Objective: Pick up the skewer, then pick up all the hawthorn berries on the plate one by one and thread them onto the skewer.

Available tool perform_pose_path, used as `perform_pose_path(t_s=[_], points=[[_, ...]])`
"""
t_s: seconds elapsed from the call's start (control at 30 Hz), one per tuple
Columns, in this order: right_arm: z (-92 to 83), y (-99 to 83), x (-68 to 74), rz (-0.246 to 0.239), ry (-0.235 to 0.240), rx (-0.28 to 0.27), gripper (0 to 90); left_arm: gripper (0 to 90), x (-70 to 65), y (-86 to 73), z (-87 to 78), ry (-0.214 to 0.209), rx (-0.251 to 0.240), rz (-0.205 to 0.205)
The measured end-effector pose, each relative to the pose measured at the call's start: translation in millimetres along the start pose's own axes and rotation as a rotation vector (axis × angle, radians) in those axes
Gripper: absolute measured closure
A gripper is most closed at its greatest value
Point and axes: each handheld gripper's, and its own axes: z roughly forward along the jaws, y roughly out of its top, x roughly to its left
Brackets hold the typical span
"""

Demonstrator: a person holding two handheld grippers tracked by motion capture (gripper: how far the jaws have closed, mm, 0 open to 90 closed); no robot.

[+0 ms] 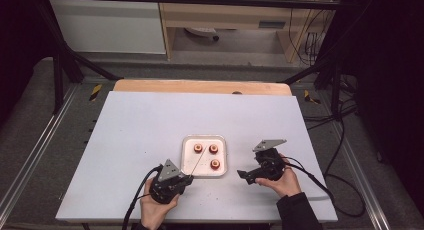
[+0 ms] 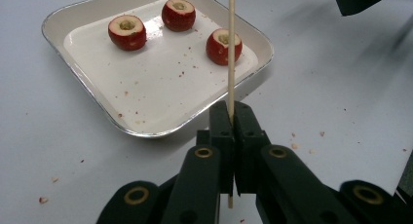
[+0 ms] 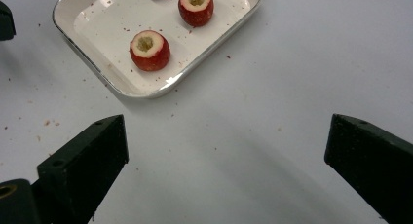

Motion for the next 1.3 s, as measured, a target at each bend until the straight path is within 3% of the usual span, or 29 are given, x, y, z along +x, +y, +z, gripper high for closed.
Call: perform_pose_path(t_s=[0.47, 0.9, 1.1, 1.3], points=[[12.1, 20.4, 9.7, 0.032, 0.037, -0.002, 2.2, 88.5, 3.2, -9.9, 0.1, -0.01, -0.024, -0.016], [32.0, 51.2, 27.2, 0.0, 0.051, 0.021, 8.3, 88.5, 7.8, -13.9, -2.6, -0.005, -0.023, -0.018], [45.5, 61.8, 31.5, -0.013, 0.085, 0.07, 19.4, 88.5, 7.7, -13.9, -1.9, -0.004, -0.018, -0.017], [60.8, 71.8, 35.9, -0.058, 0.102, 0.176, 30.1, 88.5, 8.5, -14.0, -1.8, -0.006, -0.009, -0.012]])
